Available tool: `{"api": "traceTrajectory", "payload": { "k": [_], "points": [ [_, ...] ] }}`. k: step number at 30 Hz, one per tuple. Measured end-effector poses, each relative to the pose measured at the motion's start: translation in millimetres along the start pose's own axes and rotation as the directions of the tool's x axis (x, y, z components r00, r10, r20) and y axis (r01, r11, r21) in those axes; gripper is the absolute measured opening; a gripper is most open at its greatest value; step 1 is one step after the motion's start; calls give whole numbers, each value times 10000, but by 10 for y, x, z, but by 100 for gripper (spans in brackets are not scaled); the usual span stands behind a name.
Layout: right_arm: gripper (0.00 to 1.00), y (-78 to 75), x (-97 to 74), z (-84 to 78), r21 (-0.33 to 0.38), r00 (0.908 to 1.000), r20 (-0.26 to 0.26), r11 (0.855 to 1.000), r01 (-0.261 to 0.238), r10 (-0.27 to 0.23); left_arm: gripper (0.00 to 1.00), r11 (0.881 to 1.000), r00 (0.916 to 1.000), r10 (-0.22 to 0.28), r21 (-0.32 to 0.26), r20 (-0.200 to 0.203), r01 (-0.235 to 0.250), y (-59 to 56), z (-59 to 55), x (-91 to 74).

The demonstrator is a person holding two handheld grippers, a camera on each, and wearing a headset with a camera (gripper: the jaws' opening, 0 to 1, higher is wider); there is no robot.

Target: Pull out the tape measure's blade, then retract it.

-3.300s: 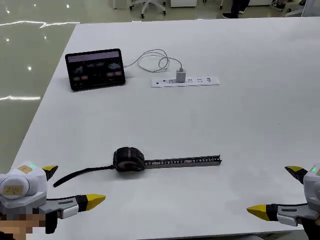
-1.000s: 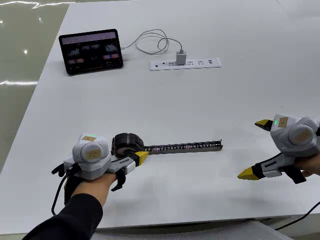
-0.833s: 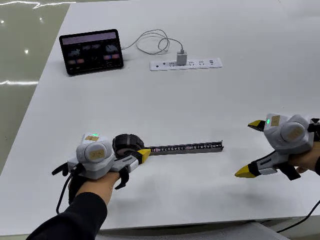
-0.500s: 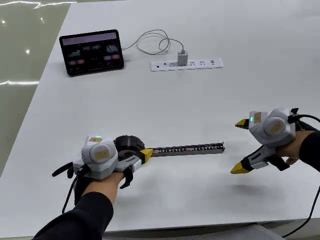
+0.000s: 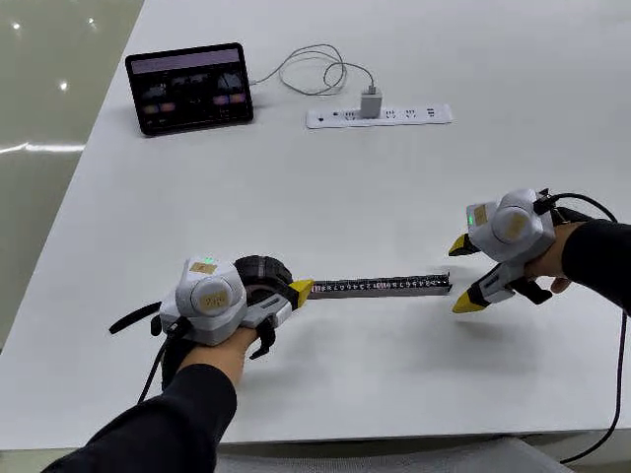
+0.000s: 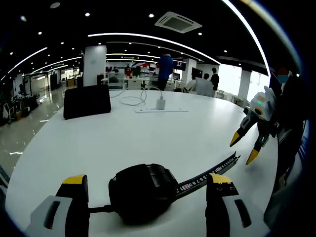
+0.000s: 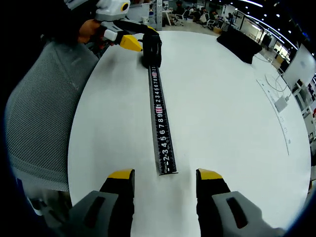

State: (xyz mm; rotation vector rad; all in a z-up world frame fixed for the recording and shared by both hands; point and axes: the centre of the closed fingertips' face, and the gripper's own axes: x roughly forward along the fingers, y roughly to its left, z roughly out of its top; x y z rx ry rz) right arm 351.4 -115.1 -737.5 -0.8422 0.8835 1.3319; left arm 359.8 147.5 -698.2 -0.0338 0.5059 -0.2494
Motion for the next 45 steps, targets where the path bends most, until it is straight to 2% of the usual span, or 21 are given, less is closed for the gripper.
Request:
{"api": "traceTrajectory", "payload": {
  "k": [4,8,17,23,27,28,32,34,36,37,38,40,45],
  "points": [
    [33,-12,67,-17,-224,9995,-190,9994,-266,262,96,10000,10000,-67,45,-59,67,-29,-36,12],
    [24,-14,115,-81,-224,9980,-405,9985,-504,495,95,10000,10000,-16,72,-80,17,-11,-44,27],
    [13,-33,151,-75,-361,9979,-375,9979,-537,523,91,9998,9999,121,-170,-107,-123,34,-35,64],
    [12,-28,160,-63,-234,9981,-324,9983,-524,517,85,9986,9997,172,-507,-145,-179,48,-42,88],
    [11,-14,172,-57,-785,9977,-571,9960,-420,376,78,9963,9992,199,-833,-339,-227,55,-78,110],
    [11,-12,175,-54,-773,9974,-632,9962,-392,343,77,9960,9986,187,-865,-492,-230,53,-105,116],
    [11,-30,175,-65,-385,9973,-683,9988,-299,272,70,9921,9976,77,-1241,-691,-163,33,-149,137],
    [11,-35,179,-69,-378,9972,-711,9989,-272,244,67,9912,9976,121,-1306,-680,-209,34,-145,144],
    [11,-35,187,-63,-229,9958,-900,9996,-168,147,66,9842,9974,321,-1720,-650,-429,59,-132,151],
    [11,-36,192,-55,-230,9947,-1015,9996,-171,147,64,9746,9960,558,-2130,-693,-694,91,-130,151],
    [11,-36,194,-53,-223,9941,-1078,9996,-158,133,62,9698,9943,729,-2271,-779,-889,123,-133,151],
    [11,-50,191,-58,-10,9940,-1089,9999,-112,111,60,9788,9934,646,-1879,-948,-816,109,-129,160],
    [11,-44,185,-70,-182,9949,-1009,9998,-111,92,59,9821,9913,676,-1677,-1126,-860,108,-146,154]
  ]
}}
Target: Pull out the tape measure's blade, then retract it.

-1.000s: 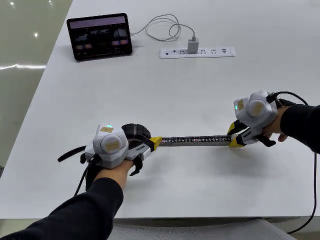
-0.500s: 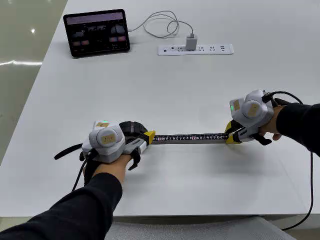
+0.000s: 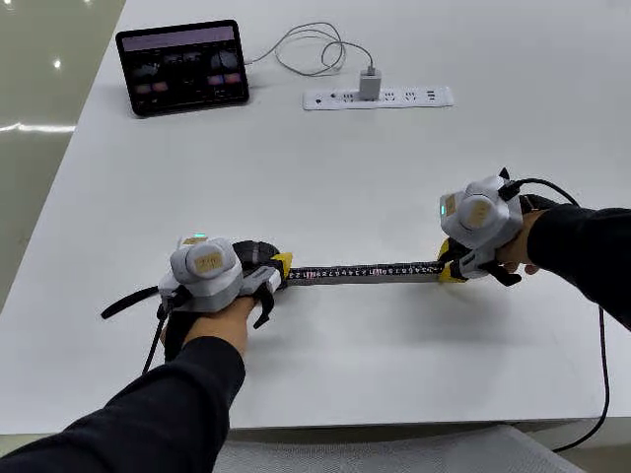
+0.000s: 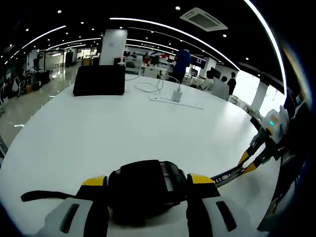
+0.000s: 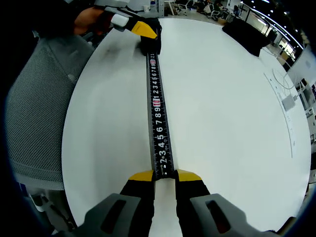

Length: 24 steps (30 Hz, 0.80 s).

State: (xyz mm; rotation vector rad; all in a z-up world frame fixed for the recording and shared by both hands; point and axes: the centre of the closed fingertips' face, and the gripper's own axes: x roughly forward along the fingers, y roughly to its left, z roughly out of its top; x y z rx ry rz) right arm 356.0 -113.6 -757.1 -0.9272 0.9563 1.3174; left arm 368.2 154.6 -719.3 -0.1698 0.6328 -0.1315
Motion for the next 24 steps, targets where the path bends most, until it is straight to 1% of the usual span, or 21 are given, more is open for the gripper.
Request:
{"api": "traceTrajectory", "payload": {
  "k": [5,8,13,18,24],
  "points": [
    [11,-7,-3,1,193,9998,179,9998,80,-84,58,9995,9999,68,302,-129,-64,-6,-5,5],
    [11,-3,-5,3,213,9999,144,9997,84,-87,58,9993,9999,65,356,-142,-60,-2,-2,8],
    [11,0,-9,6,345,9998,172,9994,76,-82,58,9991,9998,52,418,-185,-44,5,-4,7],
    [11,-1,-5,13,234,9995,291,9997,106,-113,58,9990,9998,33,448,-187,-25,9,-6,9],
    [11,-3,8,22,206,9995,278,9997,161,-167,58,9993,9998,-2,378,-215,10,12,-7,15]
  ]
}}
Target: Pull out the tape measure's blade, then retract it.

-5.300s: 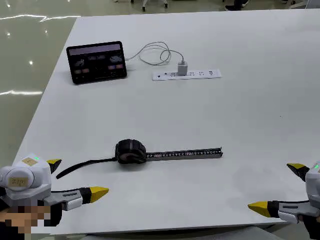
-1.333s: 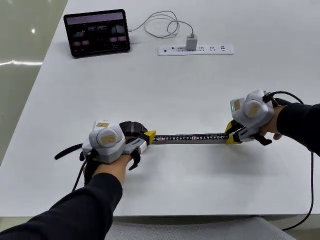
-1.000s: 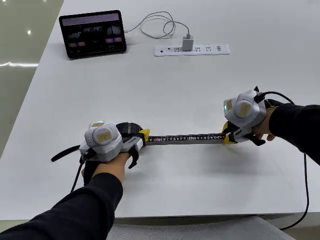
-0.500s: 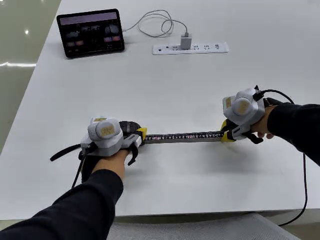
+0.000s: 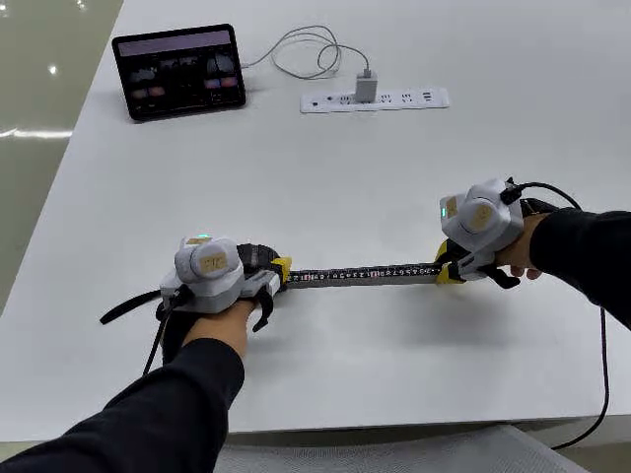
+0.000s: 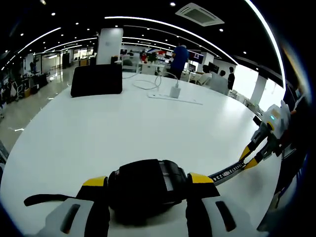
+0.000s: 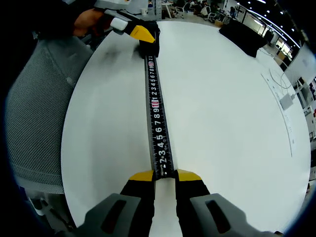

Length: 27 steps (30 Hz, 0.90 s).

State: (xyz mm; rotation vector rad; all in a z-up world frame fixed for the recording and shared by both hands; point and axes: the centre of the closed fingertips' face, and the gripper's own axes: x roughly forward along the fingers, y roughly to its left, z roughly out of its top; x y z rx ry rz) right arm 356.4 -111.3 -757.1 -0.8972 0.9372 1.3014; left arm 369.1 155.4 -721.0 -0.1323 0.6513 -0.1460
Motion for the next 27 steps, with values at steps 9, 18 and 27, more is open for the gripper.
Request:
{"api": "traceTrajectory", "payload": {
  "k": [9,18,27],
  "points": [
    [11,21,29,59,-53,9999,132,10000,-52,52,58,9999,10000,-49,-91,-81,49,2,-2,6],
    [11,31,39,94,73,9998,215,10000,-62,60,58,9999,9999,-95,-59,-135,95,-6,-6,7],
    [11,52,47,141,70,9995,300,10000,-61,59,58,9998,9998,-147,-154,-146,145,-6,-9,6]
  ]
}}
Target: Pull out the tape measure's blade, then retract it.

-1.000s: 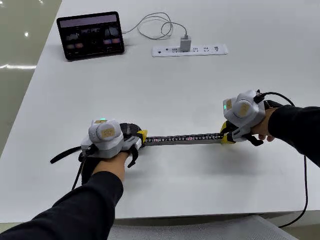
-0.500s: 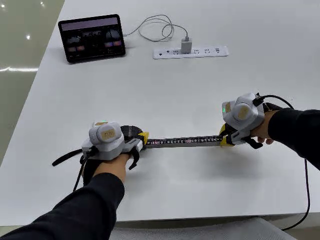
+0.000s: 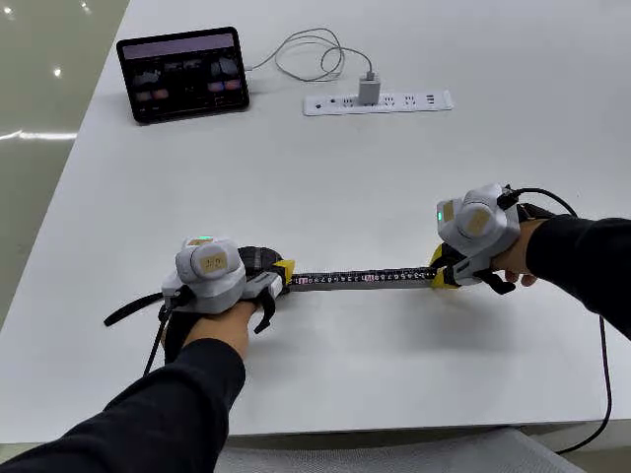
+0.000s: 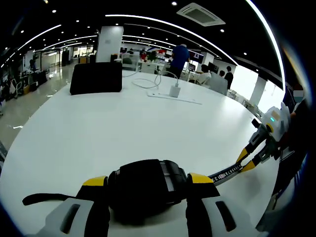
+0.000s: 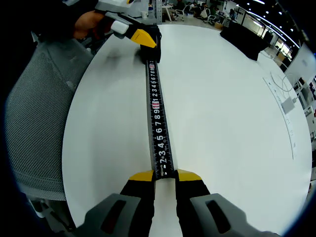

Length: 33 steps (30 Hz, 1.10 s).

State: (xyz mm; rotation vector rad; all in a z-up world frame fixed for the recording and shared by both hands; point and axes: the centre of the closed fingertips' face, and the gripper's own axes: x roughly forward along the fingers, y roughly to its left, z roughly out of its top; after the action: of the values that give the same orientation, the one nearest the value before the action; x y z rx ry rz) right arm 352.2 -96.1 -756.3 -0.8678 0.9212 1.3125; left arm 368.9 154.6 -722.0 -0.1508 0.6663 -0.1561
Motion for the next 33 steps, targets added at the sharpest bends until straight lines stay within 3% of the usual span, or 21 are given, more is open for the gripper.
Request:
{"api": "traceTrajectory", "payload": {
  "k": [33],
  "points": [
    [11,26,98,248,162,9993,378,9999,-1,-6,58,9999,9999,-92,-97,-84,91,-9,-8,-8]
  ]
}}
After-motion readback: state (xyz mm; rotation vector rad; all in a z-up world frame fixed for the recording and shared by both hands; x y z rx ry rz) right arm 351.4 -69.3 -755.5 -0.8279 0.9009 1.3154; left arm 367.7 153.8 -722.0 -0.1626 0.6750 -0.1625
